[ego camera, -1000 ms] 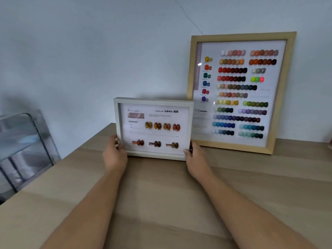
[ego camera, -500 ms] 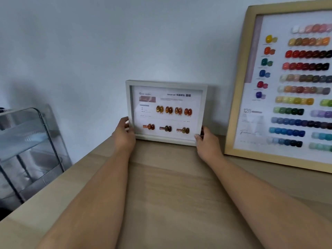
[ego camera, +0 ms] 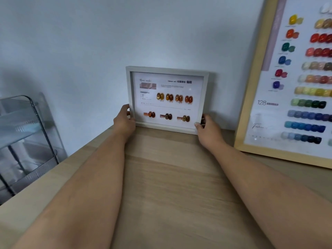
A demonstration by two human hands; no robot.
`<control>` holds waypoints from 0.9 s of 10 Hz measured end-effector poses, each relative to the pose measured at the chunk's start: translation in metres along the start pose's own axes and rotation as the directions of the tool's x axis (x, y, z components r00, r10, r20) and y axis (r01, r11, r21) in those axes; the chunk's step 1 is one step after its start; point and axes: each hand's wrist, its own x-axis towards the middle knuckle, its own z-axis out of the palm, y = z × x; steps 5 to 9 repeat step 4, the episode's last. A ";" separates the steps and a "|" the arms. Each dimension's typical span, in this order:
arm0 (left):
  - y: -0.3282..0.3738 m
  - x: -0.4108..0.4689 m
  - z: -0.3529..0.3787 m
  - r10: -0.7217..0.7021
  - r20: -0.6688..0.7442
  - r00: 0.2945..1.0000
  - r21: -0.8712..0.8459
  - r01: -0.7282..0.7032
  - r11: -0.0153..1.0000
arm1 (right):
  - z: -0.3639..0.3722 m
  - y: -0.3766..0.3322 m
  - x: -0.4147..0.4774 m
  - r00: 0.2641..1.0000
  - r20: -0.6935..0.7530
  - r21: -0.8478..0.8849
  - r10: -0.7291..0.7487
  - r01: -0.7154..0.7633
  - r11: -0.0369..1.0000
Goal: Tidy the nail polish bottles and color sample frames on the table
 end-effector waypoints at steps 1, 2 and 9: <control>0.000 -0.002 0.000 -0.007 0.040 0.999 0.004 0.007 1.000 | -0.002 0.000 -0.003 1.000 0.029 0.000 0.011 -0.011 1.000; 0.003 -0.008 -0.002 -0.044 0.055 0.998 -0.041 0.046 0.998 | -0.005 -0.003 -0.010 0.997 0.069 0.015 0.022 -0.024 1.000; 0.011 -0.047 -0.014 -0.005 -0.019 1.000 -0.120 0.002 0.993 | -0.018 -0.005 -0.037 0.999 0.030 0.044 0.014 -0.016 0.999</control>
